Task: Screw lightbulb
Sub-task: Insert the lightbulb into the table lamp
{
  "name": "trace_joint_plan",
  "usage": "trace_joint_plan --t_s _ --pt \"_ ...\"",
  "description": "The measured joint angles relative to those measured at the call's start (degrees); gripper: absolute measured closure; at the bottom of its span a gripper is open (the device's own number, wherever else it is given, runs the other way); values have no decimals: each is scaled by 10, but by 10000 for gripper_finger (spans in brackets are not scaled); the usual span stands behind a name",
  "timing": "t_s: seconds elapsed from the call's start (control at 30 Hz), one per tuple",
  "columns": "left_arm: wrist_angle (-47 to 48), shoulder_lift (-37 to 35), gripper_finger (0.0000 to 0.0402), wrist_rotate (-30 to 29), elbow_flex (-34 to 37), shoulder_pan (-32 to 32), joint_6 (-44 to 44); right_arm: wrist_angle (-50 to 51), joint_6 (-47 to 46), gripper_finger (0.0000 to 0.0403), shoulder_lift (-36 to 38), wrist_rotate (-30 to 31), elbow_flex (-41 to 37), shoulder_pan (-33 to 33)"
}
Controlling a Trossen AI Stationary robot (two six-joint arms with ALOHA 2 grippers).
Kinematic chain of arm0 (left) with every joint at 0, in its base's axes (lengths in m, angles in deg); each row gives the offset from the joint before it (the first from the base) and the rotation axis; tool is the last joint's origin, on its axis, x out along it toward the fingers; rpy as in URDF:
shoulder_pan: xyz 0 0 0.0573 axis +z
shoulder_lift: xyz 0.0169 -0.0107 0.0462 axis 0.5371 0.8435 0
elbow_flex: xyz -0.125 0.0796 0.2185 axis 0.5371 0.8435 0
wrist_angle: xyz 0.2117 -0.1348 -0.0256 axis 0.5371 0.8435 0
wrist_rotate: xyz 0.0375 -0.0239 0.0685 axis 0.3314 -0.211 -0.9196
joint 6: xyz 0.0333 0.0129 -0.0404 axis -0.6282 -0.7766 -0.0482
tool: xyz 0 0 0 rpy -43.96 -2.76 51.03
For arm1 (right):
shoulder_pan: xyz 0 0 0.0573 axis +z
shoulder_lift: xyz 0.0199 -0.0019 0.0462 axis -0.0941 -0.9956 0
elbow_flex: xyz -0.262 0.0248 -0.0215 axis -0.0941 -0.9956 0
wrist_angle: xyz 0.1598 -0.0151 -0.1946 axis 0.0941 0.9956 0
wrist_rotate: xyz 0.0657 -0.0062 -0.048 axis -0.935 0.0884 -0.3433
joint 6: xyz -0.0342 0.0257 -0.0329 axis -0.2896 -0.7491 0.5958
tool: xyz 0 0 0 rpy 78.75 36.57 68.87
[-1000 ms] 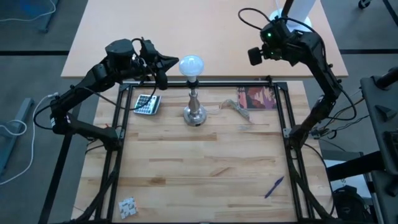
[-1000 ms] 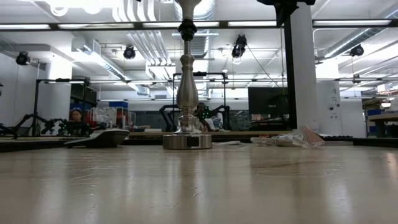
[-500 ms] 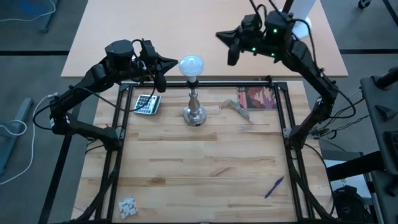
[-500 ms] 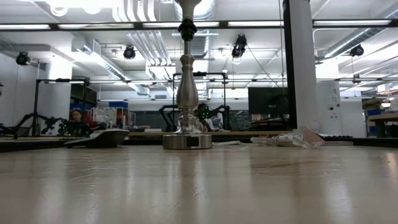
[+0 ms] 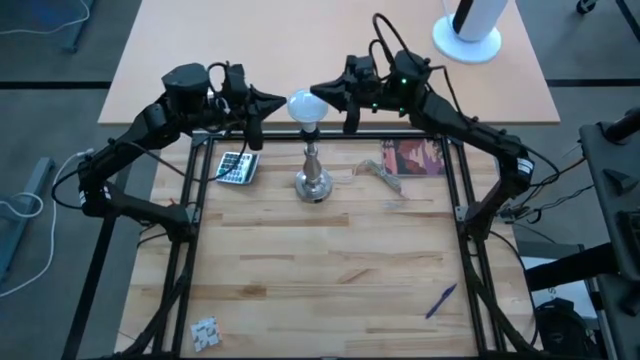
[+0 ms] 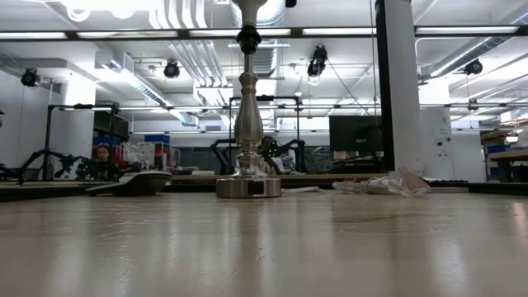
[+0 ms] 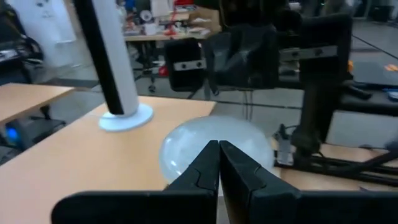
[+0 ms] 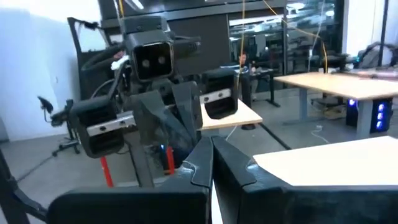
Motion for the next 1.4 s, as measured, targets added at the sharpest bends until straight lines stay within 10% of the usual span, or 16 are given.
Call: trace_joint_plan --t_s 1.4 --pt "14 11 397 -75 -7 2 -16 155 55 403 21 62 55 -2"
